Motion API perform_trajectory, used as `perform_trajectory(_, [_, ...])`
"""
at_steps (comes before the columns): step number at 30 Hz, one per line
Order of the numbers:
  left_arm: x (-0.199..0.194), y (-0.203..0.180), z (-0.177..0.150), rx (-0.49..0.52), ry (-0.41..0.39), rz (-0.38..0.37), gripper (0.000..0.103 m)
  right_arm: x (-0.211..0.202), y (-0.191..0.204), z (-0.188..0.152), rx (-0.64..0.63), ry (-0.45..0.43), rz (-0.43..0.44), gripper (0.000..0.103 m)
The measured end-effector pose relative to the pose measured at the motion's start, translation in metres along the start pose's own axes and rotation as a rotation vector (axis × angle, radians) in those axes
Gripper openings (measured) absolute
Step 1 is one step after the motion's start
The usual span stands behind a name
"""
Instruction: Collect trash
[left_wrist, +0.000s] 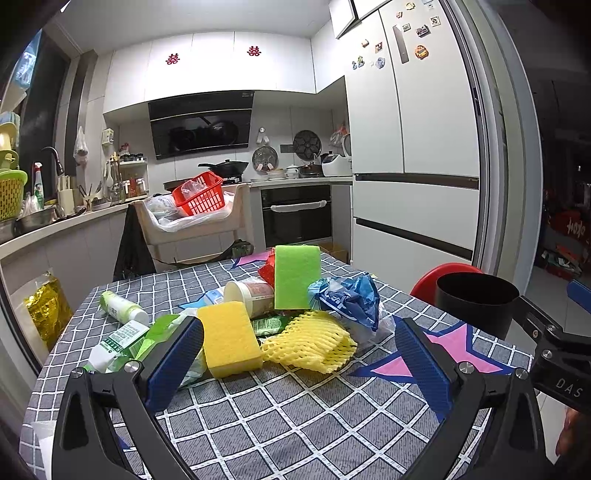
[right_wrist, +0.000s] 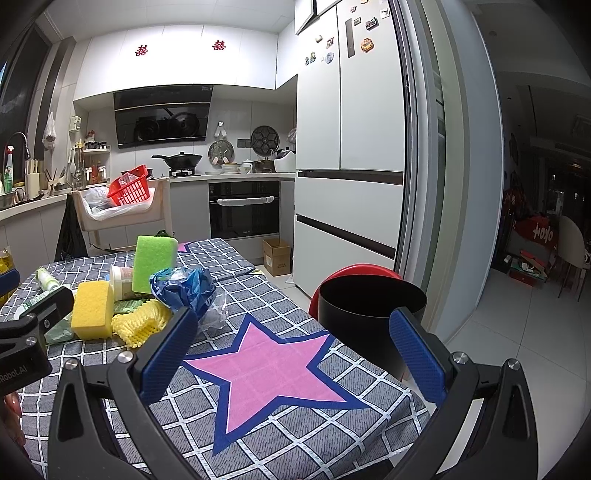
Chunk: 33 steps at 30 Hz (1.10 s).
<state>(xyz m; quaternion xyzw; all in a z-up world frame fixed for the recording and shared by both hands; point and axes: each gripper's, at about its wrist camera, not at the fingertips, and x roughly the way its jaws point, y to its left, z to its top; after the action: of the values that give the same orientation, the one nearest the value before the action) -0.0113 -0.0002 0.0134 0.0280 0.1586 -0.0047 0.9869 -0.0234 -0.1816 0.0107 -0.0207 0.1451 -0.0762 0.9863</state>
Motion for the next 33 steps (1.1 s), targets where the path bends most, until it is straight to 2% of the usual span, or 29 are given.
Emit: perform_trajectory(33, [0.0011,0.0019,-0.0033,-0.002,0.006,-0.004,0.103,0.0005,-0.0007,-0.0003,0.003,0.004,0.003,0.103])
